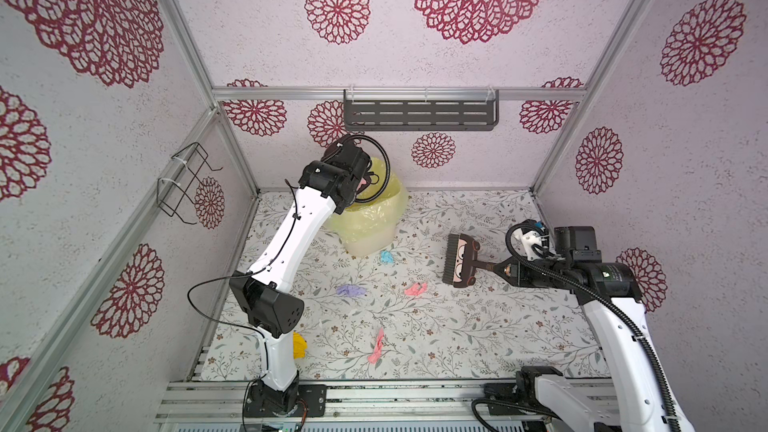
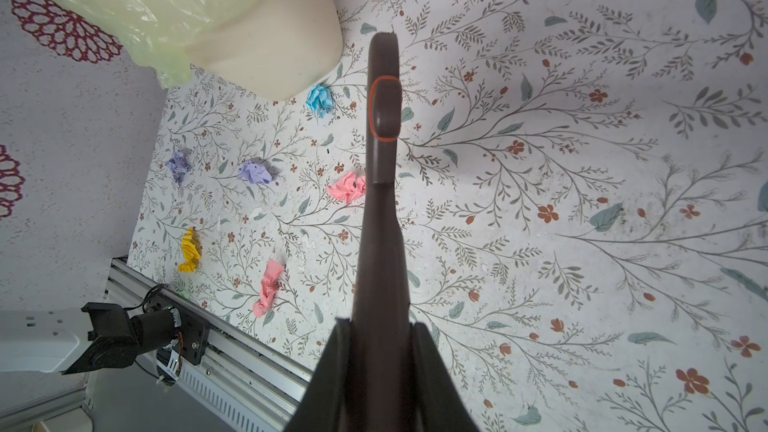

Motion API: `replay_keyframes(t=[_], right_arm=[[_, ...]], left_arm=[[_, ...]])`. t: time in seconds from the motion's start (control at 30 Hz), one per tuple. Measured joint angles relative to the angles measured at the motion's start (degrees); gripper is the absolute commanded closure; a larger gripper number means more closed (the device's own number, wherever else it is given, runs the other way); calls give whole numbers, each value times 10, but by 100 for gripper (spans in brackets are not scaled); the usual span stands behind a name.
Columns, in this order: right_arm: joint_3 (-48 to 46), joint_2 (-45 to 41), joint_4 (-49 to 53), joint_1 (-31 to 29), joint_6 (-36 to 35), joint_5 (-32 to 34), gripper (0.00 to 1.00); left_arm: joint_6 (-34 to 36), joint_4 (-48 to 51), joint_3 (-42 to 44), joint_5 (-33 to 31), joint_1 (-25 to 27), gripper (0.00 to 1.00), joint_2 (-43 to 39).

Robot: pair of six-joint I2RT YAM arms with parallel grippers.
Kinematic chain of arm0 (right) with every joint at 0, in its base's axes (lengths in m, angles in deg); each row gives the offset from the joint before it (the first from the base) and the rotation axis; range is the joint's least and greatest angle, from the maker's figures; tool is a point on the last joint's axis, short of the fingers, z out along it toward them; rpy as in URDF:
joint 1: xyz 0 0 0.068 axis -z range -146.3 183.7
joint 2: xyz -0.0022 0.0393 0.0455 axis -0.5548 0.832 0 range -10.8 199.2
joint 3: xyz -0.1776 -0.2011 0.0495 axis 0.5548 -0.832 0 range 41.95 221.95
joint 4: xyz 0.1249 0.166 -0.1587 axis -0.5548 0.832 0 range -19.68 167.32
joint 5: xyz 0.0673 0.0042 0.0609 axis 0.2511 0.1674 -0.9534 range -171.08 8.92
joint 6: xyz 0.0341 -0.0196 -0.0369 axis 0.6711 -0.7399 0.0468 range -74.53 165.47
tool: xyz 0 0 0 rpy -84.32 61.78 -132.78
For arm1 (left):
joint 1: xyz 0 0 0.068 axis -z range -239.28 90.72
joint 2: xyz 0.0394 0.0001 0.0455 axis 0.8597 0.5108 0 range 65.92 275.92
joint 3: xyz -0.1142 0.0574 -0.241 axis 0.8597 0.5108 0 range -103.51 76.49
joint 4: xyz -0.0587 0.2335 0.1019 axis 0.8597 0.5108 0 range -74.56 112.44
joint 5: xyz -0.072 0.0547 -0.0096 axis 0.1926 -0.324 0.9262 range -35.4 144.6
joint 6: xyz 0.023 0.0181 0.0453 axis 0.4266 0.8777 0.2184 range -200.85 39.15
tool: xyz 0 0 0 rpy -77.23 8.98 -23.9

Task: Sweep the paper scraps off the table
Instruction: 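Tip the dustpan over the yellow-bagged bin with the left gripper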

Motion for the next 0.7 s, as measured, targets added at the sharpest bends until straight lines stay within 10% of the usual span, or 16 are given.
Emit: replay_keyframes(t=[0.37, 0.7], right_arm=[[-10, -9, 0, 0, 4, -12, 100], [-10, -10, 0, 1, 5, -23, 100]], left_arm=[[306, -300, 138, -125, 46, 100, -26], [375, -373, 171, -151, 45, 100, -71]])
